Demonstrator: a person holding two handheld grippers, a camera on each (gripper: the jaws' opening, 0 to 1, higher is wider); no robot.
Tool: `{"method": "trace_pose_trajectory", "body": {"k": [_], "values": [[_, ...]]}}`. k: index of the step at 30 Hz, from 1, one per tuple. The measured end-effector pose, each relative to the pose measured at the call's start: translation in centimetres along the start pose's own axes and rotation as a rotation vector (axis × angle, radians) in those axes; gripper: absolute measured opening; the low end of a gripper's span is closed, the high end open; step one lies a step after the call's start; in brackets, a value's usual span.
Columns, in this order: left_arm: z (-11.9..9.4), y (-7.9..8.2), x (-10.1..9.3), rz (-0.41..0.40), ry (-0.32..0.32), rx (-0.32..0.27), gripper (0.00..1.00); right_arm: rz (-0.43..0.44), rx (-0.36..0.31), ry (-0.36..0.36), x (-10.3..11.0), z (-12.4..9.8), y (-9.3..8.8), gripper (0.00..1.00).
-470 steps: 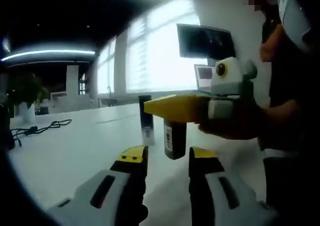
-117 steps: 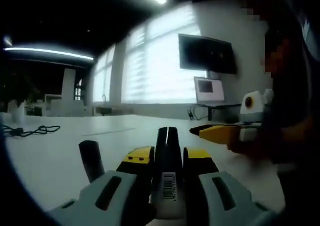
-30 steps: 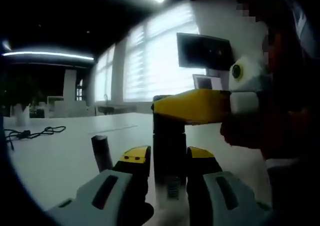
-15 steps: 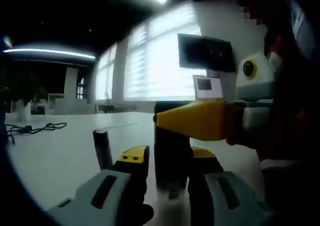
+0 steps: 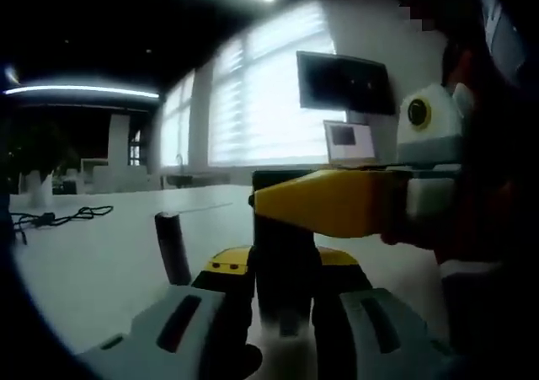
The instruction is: Pick up cosmetic bottle twist off cap place on table pick up cap screw tight cap place on table
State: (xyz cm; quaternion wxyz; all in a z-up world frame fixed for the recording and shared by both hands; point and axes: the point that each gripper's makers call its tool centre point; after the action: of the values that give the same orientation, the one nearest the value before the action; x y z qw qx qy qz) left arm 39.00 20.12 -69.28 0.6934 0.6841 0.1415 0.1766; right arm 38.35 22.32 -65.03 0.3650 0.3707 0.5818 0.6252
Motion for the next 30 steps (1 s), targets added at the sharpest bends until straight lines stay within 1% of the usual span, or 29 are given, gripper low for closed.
{"method": "trace_pose_trajectory", "body": {"k": [2, 4, 8, 10, 12, 14, 16, 21, 29, 30], "values": [[0.06, -0.03, 0.12, 0.006, 0.013, 0.004, 0.16, 0.008, 0.011, -0.030, -0.15, 0.13, 0.00, 0.12], [0.02, -0.05, 0.22, 0.003, 0.018, 0.005, 0.16, -0.004, 0.010, -0.043, -0.01, 0.14, 0.01, 0.12], [0.05, -0.06, 0.25, 0.012, 0.025, 0.008, 0.16, 0.011, 0.013, -0.080, -0.24, 0.16, 0.00, 0.12], [0.07, -0.06, 0.27, 0.018, 0.025, 0.011, 0.16, 0.002, 0.009, -0.094, -0.29, 0.09, 0.03, 0.12], [0.09, -0.08, 0.23, 0.010, 0.023, 0.010, 0.16, 0.002, 0.010, -0.102, -0.29, 0.03, 0.04, 0.12], [0.05, -0.13, 0.24, -0.026, 0.026, 0.003, 0.15, 0.006, 0.009, -0.115, -0.23, -0.03, 0.04, 0.12], [0.00, -0.19, 0.28, -0.027, 0.031, 0.001, 0.15, -0.012, 0.005, -0.117, -0.03, -0.03, 0.05, 0.12], [-0.01, -0.19, 0.17, -0.018, 0.036, 0.003, 0.15, -0.004, 0.012, -0.125, -0.10, -0.15, 0.04, 0.12], [0.01, -0.17, 0.23, 0.024, 0.035, 0.013, 0.15, -0.025, 0.010, -0.144, 0.01, -0.34, 0.05, 0.12], [0.05, -0.17, 0.25, 0.019, 0.036, 0.013, 0.15, -0.025, 0.009, -0.146, -0.01, -0.34, 0.05, 0.12]]}}
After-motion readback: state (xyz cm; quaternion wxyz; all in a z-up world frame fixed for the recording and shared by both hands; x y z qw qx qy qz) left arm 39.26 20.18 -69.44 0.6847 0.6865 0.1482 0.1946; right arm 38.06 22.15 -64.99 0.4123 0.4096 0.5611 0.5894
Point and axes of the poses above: the point that each gripper's makers call its tool centre point, and the gripper's own axes: z roughly forward along the fingers, x roughly to its left, y roughly out of its top, and after that the axes turned 12 degrees about -y, right-handed
